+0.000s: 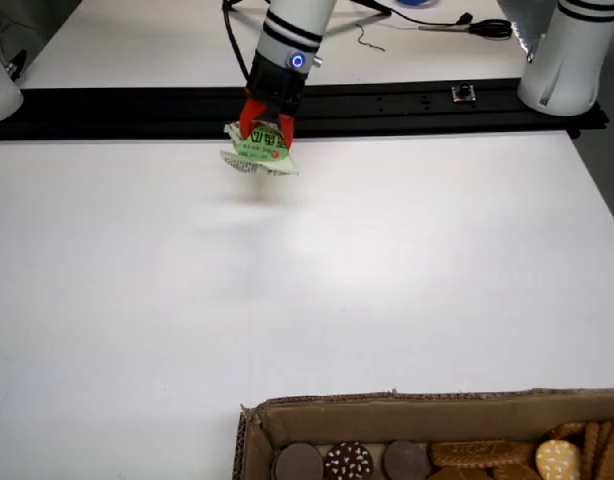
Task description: Grasp a snack and put it in the bin.
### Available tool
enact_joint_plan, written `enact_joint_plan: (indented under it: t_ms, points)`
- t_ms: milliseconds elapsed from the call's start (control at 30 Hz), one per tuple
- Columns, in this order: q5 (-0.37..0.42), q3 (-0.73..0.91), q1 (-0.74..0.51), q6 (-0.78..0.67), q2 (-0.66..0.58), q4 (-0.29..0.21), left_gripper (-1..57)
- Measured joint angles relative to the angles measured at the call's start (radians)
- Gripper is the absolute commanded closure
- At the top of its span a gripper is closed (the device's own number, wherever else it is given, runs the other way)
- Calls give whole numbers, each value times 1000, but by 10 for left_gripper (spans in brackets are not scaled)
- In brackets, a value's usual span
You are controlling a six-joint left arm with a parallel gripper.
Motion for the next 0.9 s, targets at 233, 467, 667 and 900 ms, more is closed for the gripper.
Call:
enact_joint_plan:
  t_ms: [233,467,667,900]
  points:
    - [32,-37,22,-2,-58,16,388]
    - [39,-84,51,-16,-57,44,389]
    - [41,-154,95,-56,-23,94,390]
    - [77,-303,163,-94,41,149,391]
